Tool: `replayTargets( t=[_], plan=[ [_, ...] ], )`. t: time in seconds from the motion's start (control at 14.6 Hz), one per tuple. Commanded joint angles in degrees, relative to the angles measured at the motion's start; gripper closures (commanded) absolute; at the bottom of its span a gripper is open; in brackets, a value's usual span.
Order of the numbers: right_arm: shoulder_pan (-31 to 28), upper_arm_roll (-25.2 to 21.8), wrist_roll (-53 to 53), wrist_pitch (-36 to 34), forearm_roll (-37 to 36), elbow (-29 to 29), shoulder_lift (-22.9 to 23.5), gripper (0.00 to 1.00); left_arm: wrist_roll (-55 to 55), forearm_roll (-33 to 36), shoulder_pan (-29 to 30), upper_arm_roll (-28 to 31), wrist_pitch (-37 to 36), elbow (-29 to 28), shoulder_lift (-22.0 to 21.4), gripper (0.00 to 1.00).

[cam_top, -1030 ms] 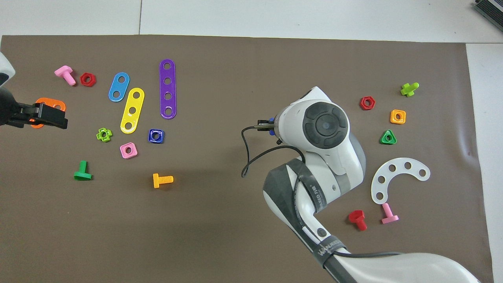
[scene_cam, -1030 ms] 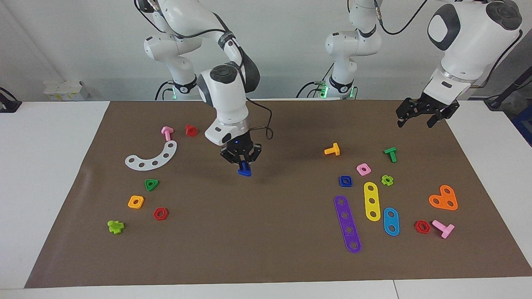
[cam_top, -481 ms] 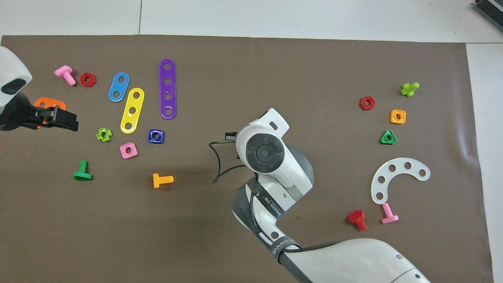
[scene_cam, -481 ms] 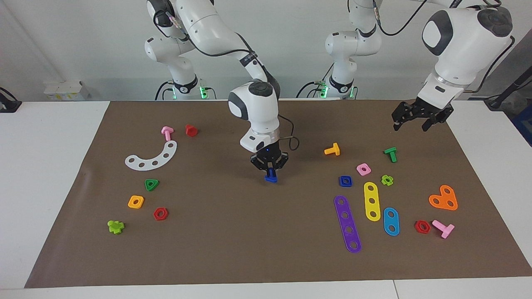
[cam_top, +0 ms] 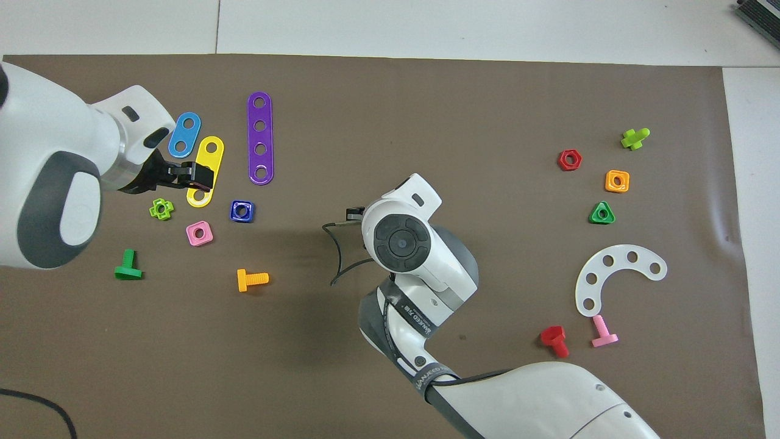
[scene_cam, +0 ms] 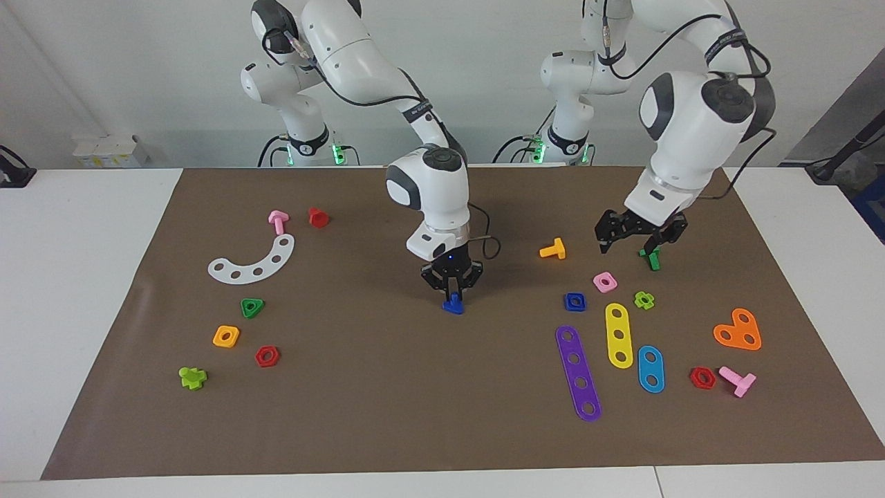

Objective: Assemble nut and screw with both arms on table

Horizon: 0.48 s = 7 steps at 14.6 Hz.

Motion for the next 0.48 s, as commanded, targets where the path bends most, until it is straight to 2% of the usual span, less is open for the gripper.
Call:
replayTargets(
  t=[0.0, 0.21, 0.41],
  plan=[
    [-0.7, -0.6, 2.1, -1.0, -1.5, 0.3, -2.6, 0.0, -0.3, -0.9, -0.6, 0.8, 9.8, -8.3, -0.8, 0.07],
    [-4.8, -0.5, 1.2, -10.5, -1.3, 0.2, -10.5, 0.0, -0.3, -0.9, -1.7, 0.8, 15.3, -11.1, 1.9, 0.1],
    [-9.4, -0.4, -2.2, -17.7, -0.6, 0.2, -16.4, 0.0, -0.4, -0.9, -3.4, 0.8, 20.5, -13.6, 4.4, 0.14]
  ],
)
